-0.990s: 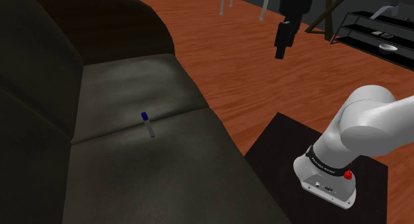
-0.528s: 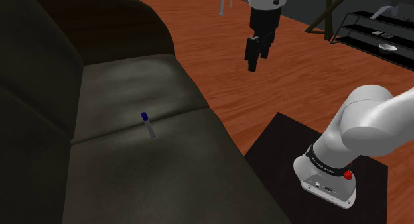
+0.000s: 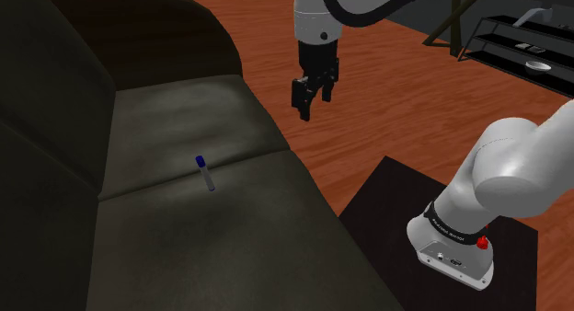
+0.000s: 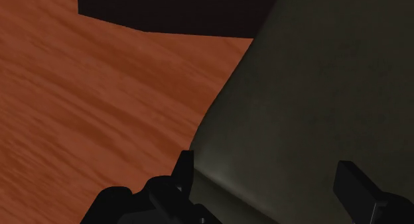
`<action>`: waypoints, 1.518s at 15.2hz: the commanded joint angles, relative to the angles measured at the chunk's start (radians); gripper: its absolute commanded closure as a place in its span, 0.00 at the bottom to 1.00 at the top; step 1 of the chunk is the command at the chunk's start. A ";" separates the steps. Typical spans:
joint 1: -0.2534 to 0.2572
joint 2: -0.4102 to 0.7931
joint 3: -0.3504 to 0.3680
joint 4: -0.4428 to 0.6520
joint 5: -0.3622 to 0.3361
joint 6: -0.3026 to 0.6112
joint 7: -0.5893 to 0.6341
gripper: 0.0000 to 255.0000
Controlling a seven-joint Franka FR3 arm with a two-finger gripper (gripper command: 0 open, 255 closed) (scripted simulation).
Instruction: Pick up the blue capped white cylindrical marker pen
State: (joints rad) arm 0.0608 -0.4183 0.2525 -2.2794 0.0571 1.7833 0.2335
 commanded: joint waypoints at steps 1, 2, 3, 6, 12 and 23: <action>0.002 0.065 0.027 0.030 -0.001 0.040 0.040 0.00; 0.003 0.099 0.040 0.047 -0.004 0.059 0.061 0.00; 0.005 0.134 0.053 0.065 -0.009 0.076 0.082 0.00; 0.010 0.241 0.089 0.128 -0.031 0.123 0.147 0.00; 0.036 0.470 0.139 0.291 -0.110 0.184 0.283 0.00; 0.173 0.921 0.132 0.743 -0.283 0.165 0.478 0.00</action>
State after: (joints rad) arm 0.2152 0.4602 0.3874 -1.5874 -0.2118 1.9584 0.6937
